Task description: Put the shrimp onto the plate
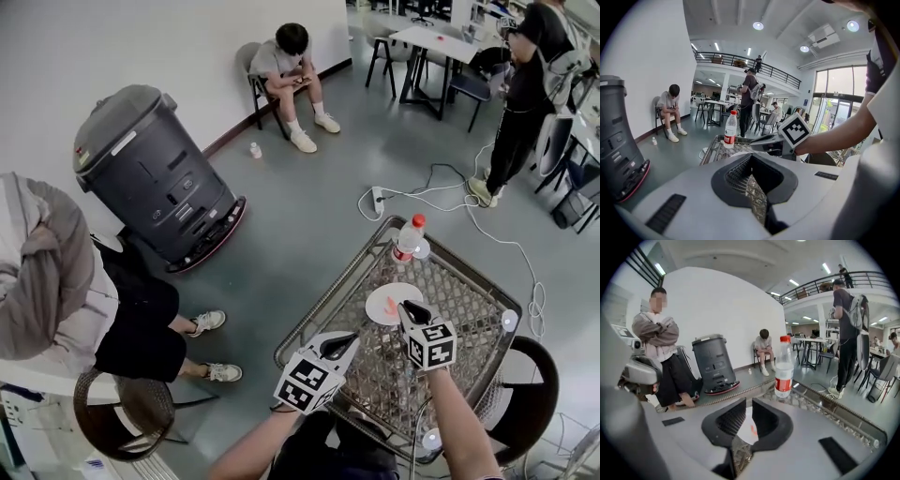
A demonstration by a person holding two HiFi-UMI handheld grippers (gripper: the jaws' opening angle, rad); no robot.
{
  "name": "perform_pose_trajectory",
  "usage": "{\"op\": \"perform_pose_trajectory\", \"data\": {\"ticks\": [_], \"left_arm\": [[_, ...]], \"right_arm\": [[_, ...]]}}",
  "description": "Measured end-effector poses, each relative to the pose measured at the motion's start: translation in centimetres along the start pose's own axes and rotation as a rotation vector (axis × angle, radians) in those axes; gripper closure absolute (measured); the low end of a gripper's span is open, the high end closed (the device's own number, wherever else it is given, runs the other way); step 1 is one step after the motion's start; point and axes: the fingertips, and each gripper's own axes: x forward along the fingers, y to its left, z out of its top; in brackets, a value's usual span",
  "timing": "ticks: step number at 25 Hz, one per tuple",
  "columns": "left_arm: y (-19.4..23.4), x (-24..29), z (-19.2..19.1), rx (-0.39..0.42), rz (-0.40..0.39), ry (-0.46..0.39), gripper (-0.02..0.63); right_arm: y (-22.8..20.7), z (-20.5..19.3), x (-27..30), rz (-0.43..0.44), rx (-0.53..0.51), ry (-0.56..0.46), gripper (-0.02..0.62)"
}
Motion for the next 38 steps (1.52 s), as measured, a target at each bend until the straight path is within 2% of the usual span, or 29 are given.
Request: {"op": "perform_pose_trajectory", "data": {"ticks": [4, 12, 18, 25, 38], "left_arm": [[-1.0, -1.1, 2.4, 0.017, -0.014, -0.047, 0.598], [-2.6, -3.9, 7.6, 0.073, -0.044, -0.145, 0.598], [-4.2, -5.9, 10.0, 0.105, -0.067, -0.205, 0.598], [-4.9, -7.2, 10.9, 0.123, -0.088, -0.225, 0.598], [-6.3, -7.8, 11.2, 0.136, -0.107, -0.234, 0.598]], "right_arm": [[1.9, 3.5, -4.5, -0.016, -0.027, -0.094, 0.589], [6.3, 10.3, -12.3, 0.01, -0.039, -0.31, 0.589], [8.5, 13.6, -16.7, 0.027, -0.047, -0.434, 0.589], [9.6, 14.9, -18.7, 0.021, -0.051, -0.49, 0.589], [9.9, 15.1, -20.6, 0.007, -0.053, -0.519, 0.589]]}}
